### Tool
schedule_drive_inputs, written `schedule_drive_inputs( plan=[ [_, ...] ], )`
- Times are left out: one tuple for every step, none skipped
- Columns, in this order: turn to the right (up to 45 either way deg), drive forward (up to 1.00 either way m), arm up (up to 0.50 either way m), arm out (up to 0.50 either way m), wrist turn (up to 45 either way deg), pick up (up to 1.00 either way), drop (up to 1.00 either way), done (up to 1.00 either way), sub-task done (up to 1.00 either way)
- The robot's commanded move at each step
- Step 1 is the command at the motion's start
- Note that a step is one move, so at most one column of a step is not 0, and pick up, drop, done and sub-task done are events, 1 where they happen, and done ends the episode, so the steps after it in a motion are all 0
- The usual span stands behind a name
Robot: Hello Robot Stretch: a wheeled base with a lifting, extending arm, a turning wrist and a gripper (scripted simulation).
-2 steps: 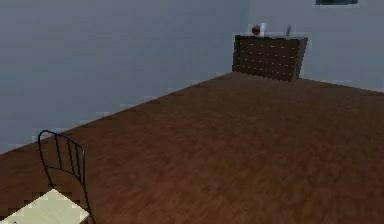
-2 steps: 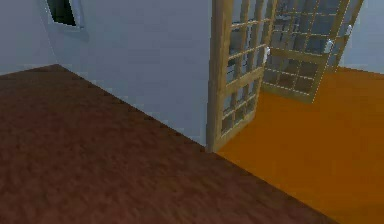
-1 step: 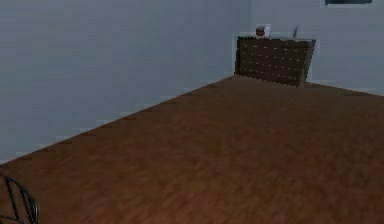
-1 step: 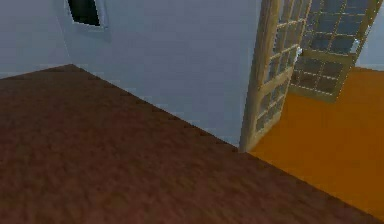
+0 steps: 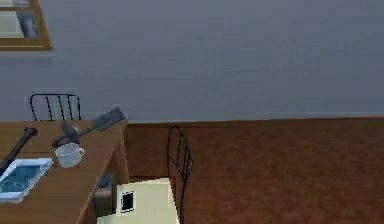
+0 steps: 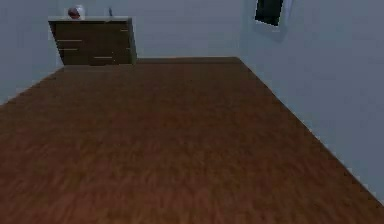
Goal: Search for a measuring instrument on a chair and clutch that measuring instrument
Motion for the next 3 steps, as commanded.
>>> schedule_drive_inputs(
  plan=[
    [-45.0, 0.00, 0.00, 0.00, 0.0, 0.00, 0.00, 0.00, 0.00],
    [-45.0, 0.00, 0.00, 0.00, 0.0, 0.00, 0.00, 0.00, 0.00],
    [-24.0, 0.00, 0.00, 0.00, 0.0, 0.00, 0.00, 0.00, 0.00]
  ],
)
